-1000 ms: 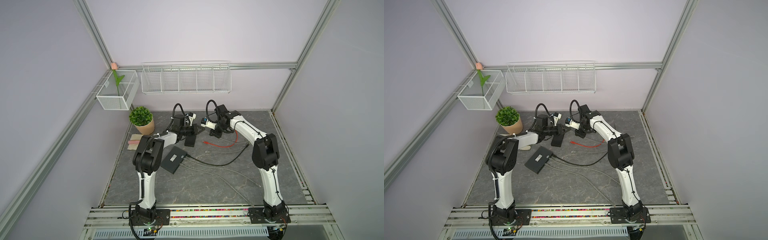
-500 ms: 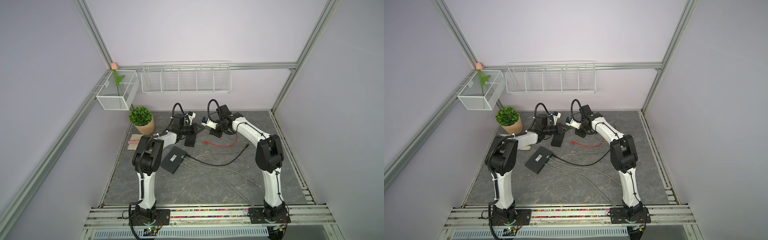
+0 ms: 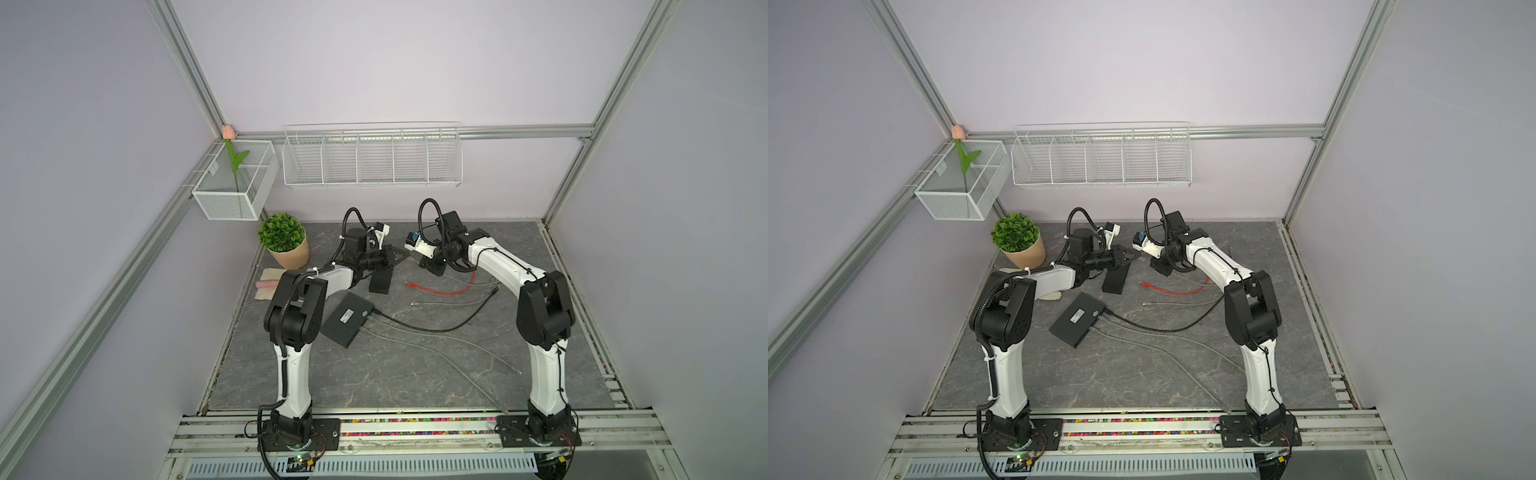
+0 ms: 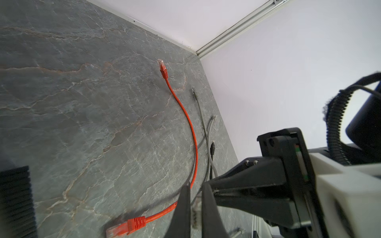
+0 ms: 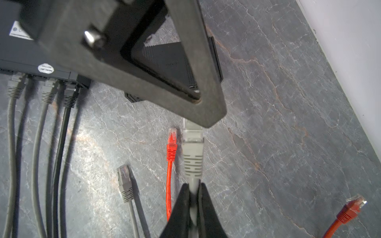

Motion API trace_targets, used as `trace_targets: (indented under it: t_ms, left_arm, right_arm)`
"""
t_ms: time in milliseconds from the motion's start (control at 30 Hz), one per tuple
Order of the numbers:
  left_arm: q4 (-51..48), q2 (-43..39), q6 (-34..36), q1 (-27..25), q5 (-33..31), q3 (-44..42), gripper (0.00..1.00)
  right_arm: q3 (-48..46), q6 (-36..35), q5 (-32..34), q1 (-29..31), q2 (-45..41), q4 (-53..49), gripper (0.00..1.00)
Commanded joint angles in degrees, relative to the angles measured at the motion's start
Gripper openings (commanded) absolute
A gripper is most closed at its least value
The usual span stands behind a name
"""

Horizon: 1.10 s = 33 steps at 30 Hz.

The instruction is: Insert the plug into the switch port

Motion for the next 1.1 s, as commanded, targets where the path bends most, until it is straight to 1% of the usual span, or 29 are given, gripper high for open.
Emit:
trace_targets:
  t_ms: [0,33,67,133,200,267,367,433,467,500,567,633,733,800,867,933,1000,1067]
  left_arm:
    - [-0.3,-0.7,-0.1,0.2,-0.9,-1.1,0.06]
    - [-0.3,-0.8,-0.2,0.3,-0.9,-1.1,0.06]
    - [-0.4,-0.8,-0.2,0.3,-0.9,-1.0,0.06]
    - [-0.3,-0.7,-0.2,0.3,-0.9,-0.9,0.06]
    - [-0.3,-0.7,-0.2,0.3,-0.8,-0.9,0.06]
    - [0.0,-0.7,-0.3,0.4,-0.8,-1.1,0.06]
    - [0.6,-1.1,-0.8,0.6,-0.6,-1.4,0.07]
    - [2.2,-1.3,-1.9,1.0,-0.1,-2.0,0.21]
    - [4.1,-1.4,-3.0,1.4,0.3,-2.5,0.26]
    - [5.4,-1.6,-4.0,1.9,0.5,-2.8,0.29]
    - [7.9,-2.0,-6.0,3.3,0.8,-3.3,0.3]
    - [8.7,-2.7,-6.9,4.7,0.5,-3.5,0.35]
    - [8.5,-3.4,-7.0,6.2,0.0,-3.5,0.35]
    - [8.2,-3.4,-7.0,7.0,-0.5,-3.4,0.44]
    - [6.8,-3.5,-6.1,8.0,-2.0,-3.4,0.5]
    - [2.7,-3.6,-3.7,9.0,-5.0,-2.9,0.51]
    - [-2.6,-4.4,0.1,9.7,-9.2,-2.3,0.51]
    - [-9.7,-5.2,5.1,9.8,-14.7,-1.3,0.5]
  right_arm:
    - [-0.5,0.6,-3.3,0.1,-3.3,2.9,0.12]
    - [-0.5,0.6,-3.5,0.1,-3.3,2.7,0.09]
    - [-0.5,0.5,-3.5,0.0,-3.3,2.7,0.08]
    - [-0.4,0.6,-3.6,0.1,-3.2,2.7,0.12]
    - [-0.5,0.6,-3.4,0.0,-3.2,2.7,0.13]
    - [-0.4,0.5,-3.4,0.1,-3.1,2.7,0.07]
    - [-0.5,0.5,-3.6,0.0,-3.0,2.6,0.07]
    - [-0.5,0.5,-3.8,0.0,-3.0,2.6,0.07]
    - [-0.4,0.4,-3.9,0.0,-2.9,2.4,0.07]
    - [-0.4,0.5,-3.9,0.1,-2.8,2.5,0.07]
    - [-0.1,0.4,-3.6,0.1,-2.6,2.1,0.07]
    - [0.3,0.5,-3.4,0.0,-2.1,1.7,0.07]
    - [1.1,0.4,-3.3,0.1,-1.3,1.0,0.07]
    - [1.7,0.3,-2.6,0.2,-0.7,0.6,0.07]
    - [3.5,-0.2,-0.3,0.6,0.9,-0.6,0.07]
    - [7.3,-1.4,2.1,1.0,3.7,-4.1,0.07]
    - [12.4,-2.2,4.2,1.1,7.6,-9.2,0.07]
    - [17.3,-2.6,6.3,1.1,11.5,-13.4,0.07]
